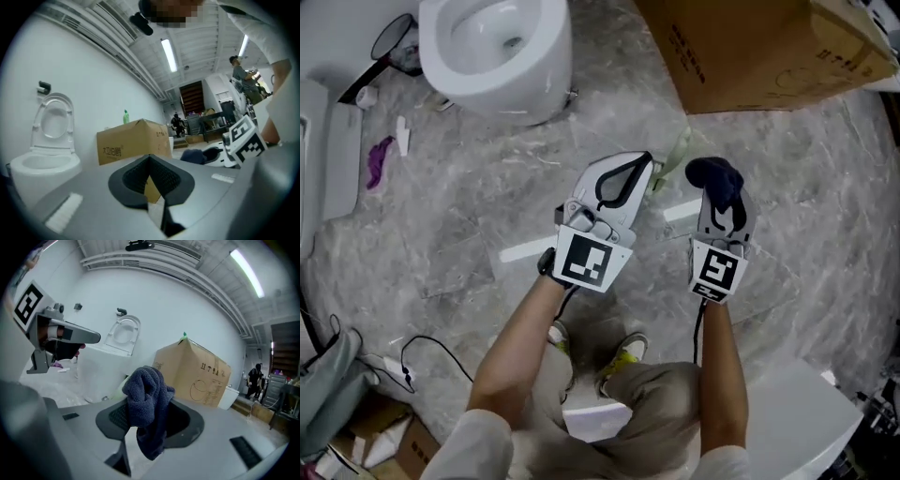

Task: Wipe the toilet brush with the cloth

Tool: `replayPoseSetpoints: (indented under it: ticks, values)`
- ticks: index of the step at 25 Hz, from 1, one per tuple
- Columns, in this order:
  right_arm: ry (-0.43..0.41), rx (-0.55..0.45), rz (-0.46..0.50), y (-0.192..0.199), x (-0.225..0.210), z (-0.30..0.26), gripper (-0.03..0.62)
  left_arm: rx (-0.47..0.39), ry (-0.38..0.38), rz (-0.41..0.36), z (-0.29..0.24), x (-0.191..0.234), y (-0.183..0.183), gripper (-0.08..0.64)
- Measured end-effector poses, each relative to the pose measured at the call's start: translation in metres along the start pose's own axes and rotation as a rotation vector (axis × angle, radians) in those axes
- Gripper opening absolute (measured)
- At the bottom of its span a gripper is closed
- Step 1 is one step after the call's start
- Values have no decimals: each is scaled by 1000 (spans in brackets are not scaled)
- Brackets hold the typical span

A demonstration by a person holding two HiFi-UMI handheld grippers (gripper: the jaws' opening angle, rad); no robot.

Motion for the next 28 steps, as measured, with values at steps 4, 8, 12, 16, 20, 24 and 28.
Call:
replayPoseSetpoints:
  ticks: [4,8,12,16,20,24,28]
  values:
    - [-144,123,-44,-32,22,54,167,83,-112,90,37,15,-43,0]
    - [-211,168,-101,-123,24,136,167,160,-68,99,82,16,-155,-1]
    - [-248,183,-140,-229,22,212,166,187,-69,178,125,40,-271,0]
    - [-273,150,-178,-338,-1,276,166,240,-94,189,160,53,-378,0]
    - [-288,96,-180,-426,-30,316,166,251,-120,205,171,58,-463,0]
    - [-278,30,-172,-482,-49,350,167,231,-134,202,180,52,-518,0]
    - [-245,-32,-219,-512,-70,377,167,200,-133,242,189,46,-560,0]
Point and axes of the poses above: the fingertips, and each gripper's own axes: z backward along the fingers, x to its left, y out of its underside, the point moved 1 cm from there along z, backward along the fingers, and after that the axes turned 13 degrees about -y, right-handed, at the moved point
